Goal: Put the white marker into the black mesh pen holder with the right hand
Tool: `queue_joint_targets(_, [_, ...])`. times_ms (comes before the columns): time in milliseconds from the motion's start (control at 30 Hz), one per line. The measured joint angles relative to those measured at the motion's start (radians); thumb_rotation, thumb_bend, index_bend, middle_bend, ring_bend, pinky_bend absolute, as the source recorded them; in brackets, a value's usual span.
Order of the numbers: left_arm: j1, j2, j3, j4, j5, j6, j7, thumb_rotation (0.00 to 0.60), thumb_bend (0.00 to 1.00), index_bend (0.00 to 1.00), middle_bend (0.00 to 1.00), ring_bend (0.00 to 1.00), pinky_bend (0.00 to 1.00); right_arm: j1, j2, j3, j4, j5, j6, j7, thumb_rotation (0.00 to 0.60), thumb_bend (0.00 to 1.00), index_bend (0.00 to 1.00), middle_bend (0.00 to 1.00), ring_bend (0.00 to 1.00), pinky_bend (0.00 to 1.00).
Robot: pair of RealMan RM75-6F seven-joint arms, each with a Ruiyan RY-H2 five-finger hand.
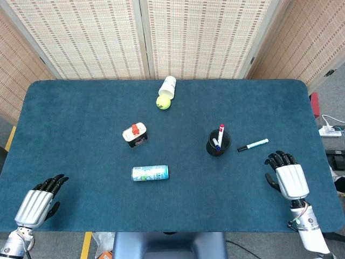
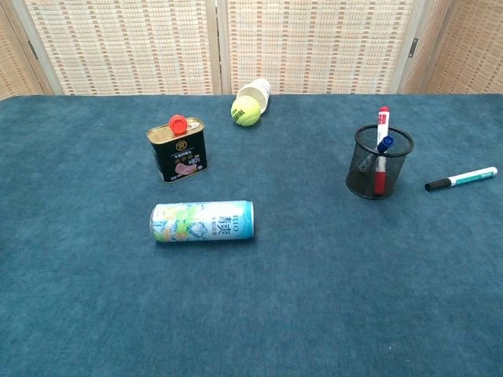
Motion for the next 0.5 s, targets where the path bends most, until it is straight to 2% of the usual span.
queue_joint_targets(300, [0.004,0.001,0.002,-0.005,0.007,0.01,0.005,0.6,0.33,0.17,0.14,0.2,0.4,0.012,0.006,0.017,0.016,0.019,-0.019,0.02,0.6,0.26,0.43,0.32,0.21,0.29])
queue_joint_targets(500, [0.0,-0.001,0.0,-0.003,-0.005,-0.004,0.005,0.6,0.33,0.17,0.14,0.2,0.4,0.049,-0.017,0.041,0.115,0.037,-0.061,0.033,0.6,0.26,0.46,0.32,0.26,0.31])
